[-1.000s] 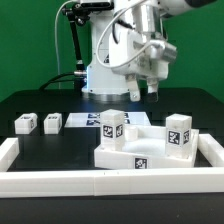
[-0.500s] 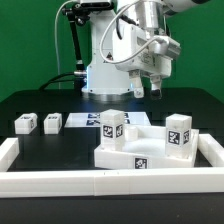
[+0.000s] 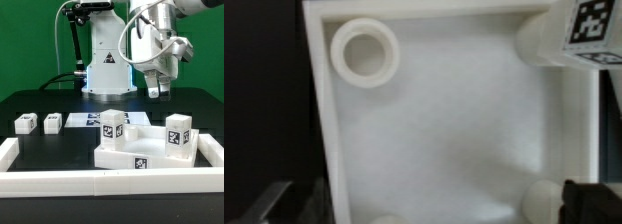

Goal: Assemble square table

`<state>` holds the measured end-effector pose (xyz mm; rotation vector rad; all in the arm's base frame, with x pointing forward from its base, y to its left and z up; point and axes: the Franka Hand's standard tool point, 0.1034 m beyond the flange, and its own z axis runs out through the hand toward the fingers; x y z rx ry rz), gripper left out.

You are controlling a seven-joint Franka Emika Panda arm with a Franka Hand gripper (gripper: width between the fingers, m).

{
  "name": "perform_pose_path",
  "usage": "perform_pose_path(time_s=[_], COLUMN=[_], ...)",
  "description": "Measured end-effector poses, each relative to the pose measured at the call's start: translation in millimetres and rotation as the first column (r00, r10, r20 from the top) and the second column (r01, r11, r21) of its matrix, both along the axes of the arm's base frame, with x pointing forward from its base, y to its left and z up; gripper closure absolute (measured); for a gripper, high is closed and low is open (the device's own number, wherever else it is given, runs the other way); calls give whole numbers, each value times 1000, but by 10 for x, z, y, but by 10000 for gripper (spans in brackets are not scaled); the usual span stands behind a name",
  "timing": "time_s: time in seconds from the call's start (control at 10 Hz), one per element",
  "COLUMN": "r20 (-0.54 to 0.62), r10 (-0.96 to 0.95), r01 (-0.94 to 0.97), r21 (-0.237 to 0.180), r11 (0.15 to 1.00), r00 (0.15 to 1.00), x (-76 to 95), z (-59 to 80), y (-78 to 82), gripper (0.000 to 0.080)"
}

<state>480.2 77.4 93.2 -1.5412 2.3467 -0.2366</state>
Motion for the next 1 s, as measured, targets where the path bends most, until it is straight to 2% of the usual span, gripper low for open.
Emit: perform_pose_path(time_s=[0.7, 1.0], r20=[-12, 16], r10=[11, 20], r01=[-12, -20], r21=[-23, -38], r11=[1000, 999], r00=[1000, 1000], x=[-24, 78], z=[-78, -32], y=[-96, -18], gripper=[150, 150])
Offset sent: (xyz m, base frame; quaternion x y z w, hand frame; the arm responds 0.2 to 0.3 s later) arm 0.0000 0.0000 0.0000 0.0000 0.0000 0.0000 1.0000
